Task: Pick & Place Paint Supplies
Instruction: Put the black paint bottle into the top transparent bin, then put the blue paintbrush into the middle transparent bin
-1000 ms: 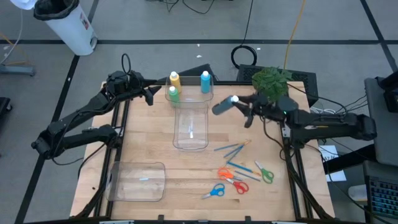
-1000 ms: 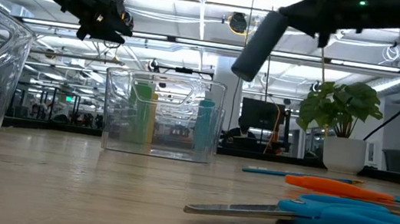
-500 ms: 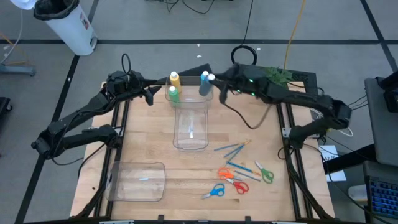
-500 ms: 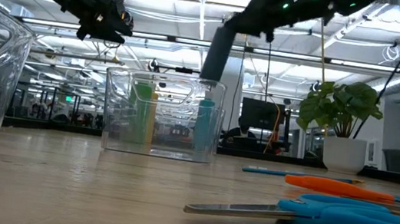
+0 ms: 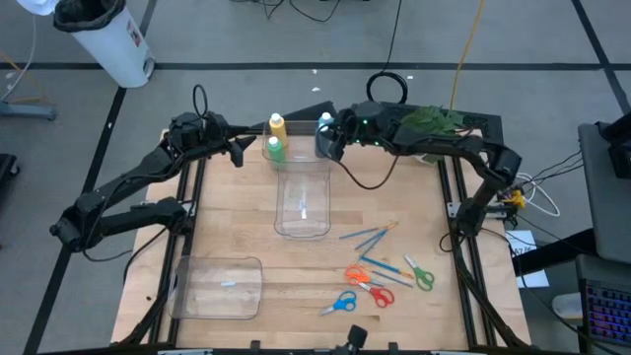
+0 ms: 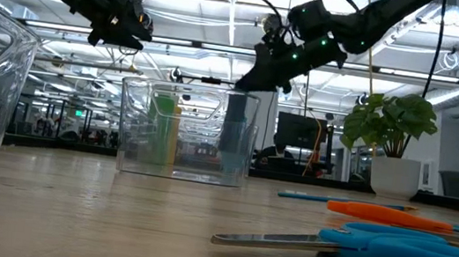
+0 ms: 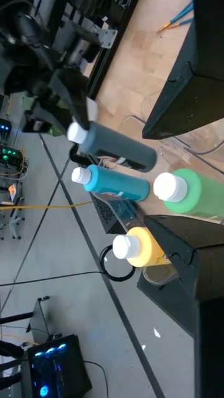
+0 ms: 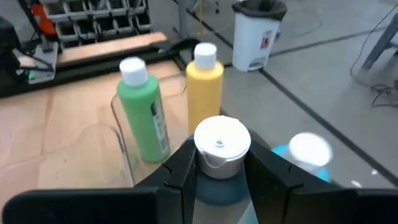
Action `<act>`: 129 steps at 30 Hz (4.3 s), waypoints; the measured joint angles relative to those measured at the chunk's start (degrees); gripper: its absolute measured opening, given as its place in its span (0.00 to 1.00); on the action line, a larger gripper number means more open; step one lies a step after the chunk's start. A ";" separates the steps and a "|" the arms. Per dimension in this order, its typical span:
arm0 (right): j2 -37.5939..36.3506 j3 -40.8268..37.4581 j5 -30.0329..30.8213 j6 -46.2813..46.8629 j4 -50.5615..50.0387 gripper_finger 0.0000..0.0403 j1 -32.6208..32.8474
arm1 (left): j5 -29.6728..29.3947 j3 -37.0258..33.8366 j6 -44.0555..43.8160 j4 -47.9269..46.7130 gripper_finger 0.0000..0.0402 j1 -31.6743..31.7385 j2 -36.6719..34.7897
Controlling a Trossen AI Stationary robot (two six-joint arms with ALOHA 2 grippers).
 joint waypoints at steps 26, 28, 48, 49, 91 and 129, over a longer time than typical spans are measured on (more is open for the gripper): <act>3.43 -0.18 0.04 0.75 -4.61 0.34 0.09 | 0.00 0.00 0.00 0.00 0.53 0.02 0.00; 3.43 -0.18 0.04 1.13 -4.69 0.37 0.13 | 0.00 0.00 0.02 0.00 0.53 0.02 0.00; -9.99 -0.27 0.28 0.40 -15.79 0.61 4.76 | -0.02 0.00 0.01 0.00 0.53 0.02 0.00; -11.56 -0.27 0.26 0.37 -17.63 0.61 5.61 | -0.02 0.00 0.00 0.00 0.53 0.02 0.00; -28.86 -38.28 0.38 -3.37 -7.14 0.50 47.59 | -0.02 0.00 0.00 0.00 0.53 0.02 0.00; -14.04 -41.97 3.49 -7.66 -0.96 0.22 42.03 | -0.02 0.02 0.02 0.01 0.53 0.01 0.02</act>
